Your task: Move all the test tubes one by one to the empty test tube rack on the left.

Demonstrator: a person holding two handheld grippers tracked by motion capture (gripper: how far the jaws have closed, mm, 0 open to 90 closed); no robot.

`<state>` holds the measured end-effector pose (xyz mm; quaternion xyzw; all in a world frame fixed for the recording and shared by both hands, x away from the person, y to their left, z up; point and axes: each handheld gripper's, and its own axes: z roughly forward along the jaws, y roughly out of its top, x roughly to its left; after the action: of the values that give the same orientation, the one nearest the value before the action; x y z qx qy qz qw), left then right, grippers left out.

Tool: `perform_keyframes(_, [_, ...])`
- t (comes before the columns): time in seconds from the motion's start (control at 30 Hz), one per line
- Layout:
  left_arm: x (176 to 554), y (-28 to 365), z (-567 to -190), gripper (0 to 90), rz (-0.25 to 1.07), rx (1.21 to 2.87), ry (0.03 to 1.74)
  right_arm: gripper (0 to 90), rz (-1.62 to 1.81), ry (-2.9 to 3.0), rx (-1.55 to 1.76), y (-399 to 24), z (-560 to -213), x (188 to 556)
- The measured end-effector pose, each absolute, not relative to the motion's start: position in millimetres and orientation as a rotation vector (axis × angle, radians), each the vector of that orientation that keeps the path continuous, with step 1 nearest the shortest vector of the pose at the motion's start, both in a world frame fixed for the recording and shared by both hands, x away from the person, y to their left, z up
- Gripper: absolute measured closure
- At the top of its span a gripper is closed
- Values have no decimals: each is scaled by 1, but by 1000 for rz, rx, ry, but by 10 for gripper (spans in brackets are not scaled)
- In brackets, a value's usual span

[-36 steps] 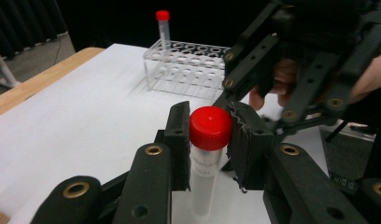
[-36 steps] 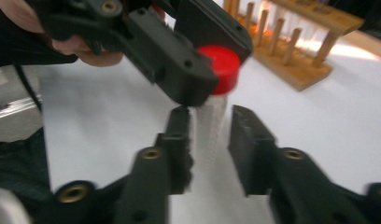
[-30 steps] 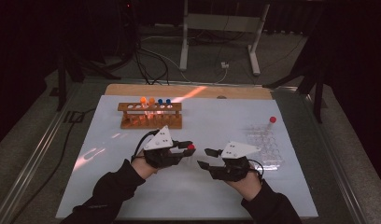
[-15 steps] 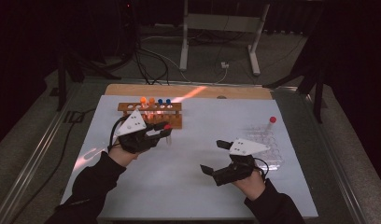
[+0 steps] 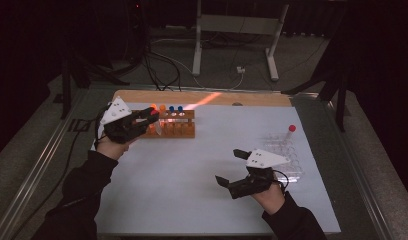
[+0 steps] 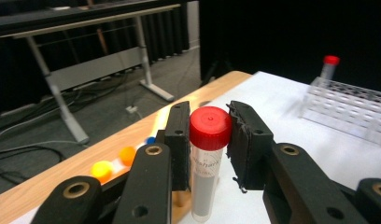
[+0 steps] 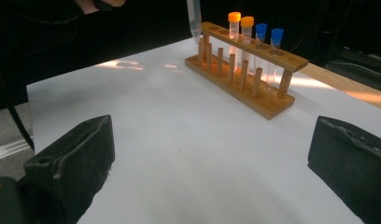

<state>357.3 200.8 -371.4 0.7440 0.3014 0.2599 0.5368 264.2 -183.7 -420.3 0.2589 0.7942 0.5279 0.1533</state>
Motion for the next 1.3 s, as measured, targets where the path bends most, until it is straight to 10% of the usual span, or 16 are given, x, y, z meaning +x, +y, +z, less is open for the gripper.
perform_keyframes(1.3, [434, 233, -407, 717, 749, 1641, 984, 3, 1540, 2266, 733, -186, -423, 264])
